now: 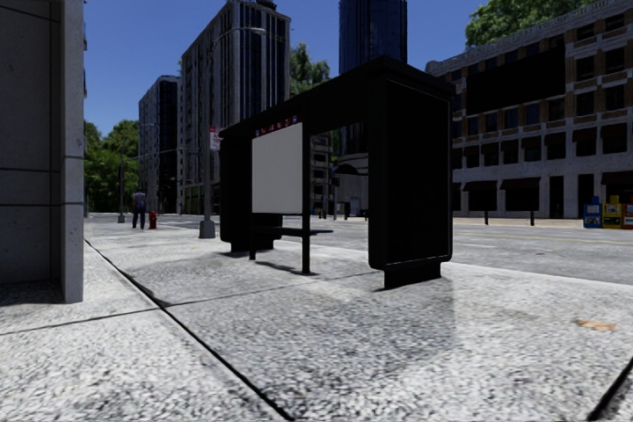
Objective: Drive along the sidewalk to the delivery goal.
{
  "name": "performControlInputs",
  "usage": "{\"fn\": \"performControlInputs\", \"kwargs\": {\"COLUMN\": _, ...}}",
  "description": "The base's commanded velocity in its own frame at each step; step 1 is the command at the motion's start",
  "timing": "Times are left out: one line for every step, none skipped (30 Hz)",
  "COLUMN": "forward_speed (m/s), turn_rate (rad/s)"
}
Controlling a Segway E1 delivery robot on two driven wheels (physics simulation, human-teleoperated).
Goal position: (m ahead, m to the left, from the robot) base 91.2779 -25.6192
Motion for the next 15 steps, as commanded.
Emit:
{"fn": "performControlInputs", "kwargs": {"forward_speed": 2.00, "turn_rate": 0.44}}
{"fn": "performControlInputs", "kwargs": {"forward_speed": 2.00, "turn_rate": 0.44}}
{"fn": "performControlInputs", "kwargs": {"forward_speed": 2.00, "turn_rate": 0.44}}
{"fn": "performControlInputs", "kwargs": {"forward_speed": 2.00, "turn_rate": 0.44}}
{"fn": "performControlInputs", "kwargs": {"forward_speed": 2.00, "turn_rate": 0.44}}
{"fn": "performControlInputs", "kwargs": {"forward_speed": 2.00, "turn_rate": 0.44}}
{"fn": "performControlInputs", "kwargs": {"forward_speed": 2.00, "turn_rate": 0.44}}
{"fn": "performControlInputs", "kwargs": {"forward_speed": 2.00, "turn_rate": 0.44}}
{"fn": "performControlInputs", "kwargs": {"forward_speed": 2.00, "turn_rate": 0.44}}
{"fn": "performControlInputs", "kwargs": {"forward_speed": 2.00, "turn_rate": 0.44}}
{"fn": "performControlInputs", "kwargs": {"forward_speed": 2.00, "turn_rate": 0.44}}
{"fn": "performControlInputs", "kwargs": {"forward_speed": 2.00, "turn_rate": 0.44}}
{"fn": "performControlInputs", "kwargs": {"forward_speed": 2.00, "turn_rate": 0.44}}
{"fn": "performControlInputs", "kwargs": {"forward_speed": 2.00, "turn_rate": 0.44}}
{"fn": "performControlInputs", "kwargs": {"forward_speed": 2.00, "turn_rate": 0.44}}
